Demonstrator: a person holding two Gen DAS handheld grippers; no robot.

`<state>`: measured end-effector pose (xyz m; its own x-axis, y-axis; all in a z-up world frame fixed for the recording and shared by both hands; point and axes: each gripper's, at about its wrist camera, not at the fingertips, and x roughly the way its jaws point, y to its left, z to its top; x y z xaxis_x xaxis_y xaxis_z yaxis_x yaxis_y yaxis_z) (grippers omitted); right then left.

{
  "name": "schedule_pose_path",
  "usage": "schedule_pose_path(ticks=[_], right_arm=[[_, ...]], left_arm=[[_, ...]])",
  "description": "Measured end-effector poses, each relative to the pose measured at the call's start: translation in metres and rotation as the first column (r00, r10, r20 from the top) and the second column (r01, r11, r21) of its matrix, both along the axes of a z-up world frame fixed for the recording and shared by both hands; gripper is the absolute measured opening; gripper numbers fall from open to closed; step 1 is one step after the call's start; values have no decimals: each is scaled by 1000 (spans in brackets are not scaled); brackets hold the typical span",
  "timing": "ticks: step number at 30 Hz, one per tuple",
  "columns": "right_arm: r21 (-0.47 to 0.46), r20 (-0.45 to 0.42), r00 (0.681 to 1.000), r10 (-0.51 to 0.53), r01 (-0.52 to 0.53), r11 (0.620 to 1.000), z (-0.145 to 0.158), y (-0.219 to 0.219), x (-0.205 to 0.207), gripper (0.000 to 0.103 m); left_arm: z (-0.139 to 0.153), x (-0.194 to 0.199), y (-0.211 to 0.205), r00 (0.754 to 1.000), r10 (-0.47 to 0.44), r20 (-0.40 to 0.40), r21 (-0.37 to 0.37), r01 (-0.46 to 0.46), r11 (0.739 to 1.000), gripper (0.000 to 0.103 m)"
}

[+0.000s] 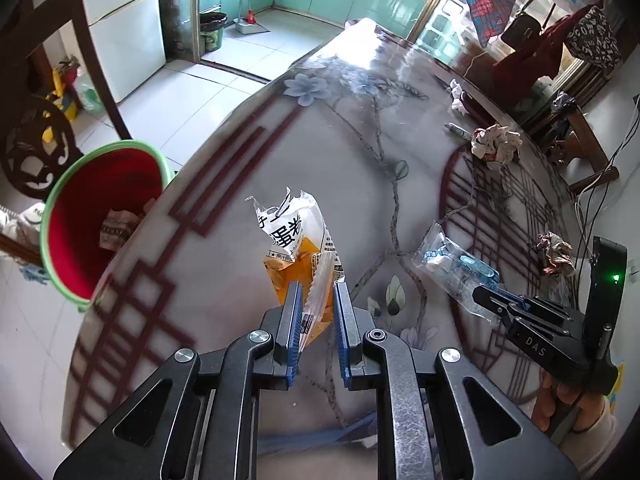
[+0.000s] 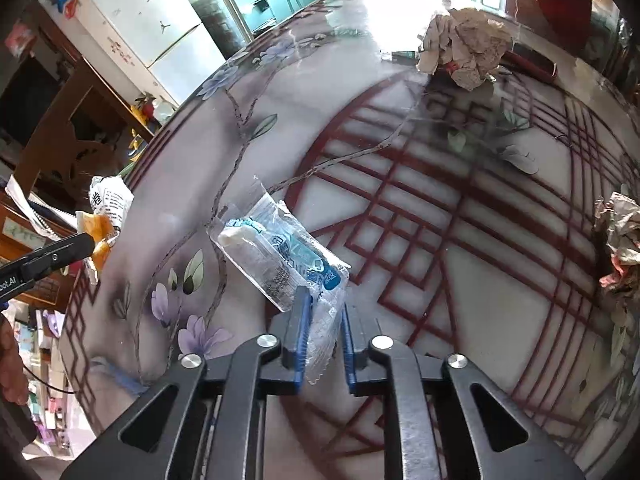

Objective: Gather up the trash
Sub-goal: 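Carry snack bag and clear plastic bag over red bucket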

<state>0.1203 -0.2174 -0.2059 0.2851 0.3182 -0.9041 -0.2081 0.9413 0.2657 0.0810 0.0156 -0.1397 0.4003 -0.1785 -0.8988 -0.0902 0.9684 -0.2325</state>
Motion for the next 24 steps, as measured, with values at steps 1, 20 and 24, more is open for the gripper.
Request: schedule_pose_path(ticks=[1,20,24], right_arm=[[3,6,1000,-6,6,1000,2,1,-2,8],[90,71,989,-130,124,988,61,1,-54,6],[85,88,988,-126,119,989,72,8,-59,6]], left_arm=[[1,-2,1,1000,1,2,-2,-1,1000,15],[6,-28,8,999,-44,19,17,43,999,15],[9,-30,11,998,-57,31,33,56,998,15]])
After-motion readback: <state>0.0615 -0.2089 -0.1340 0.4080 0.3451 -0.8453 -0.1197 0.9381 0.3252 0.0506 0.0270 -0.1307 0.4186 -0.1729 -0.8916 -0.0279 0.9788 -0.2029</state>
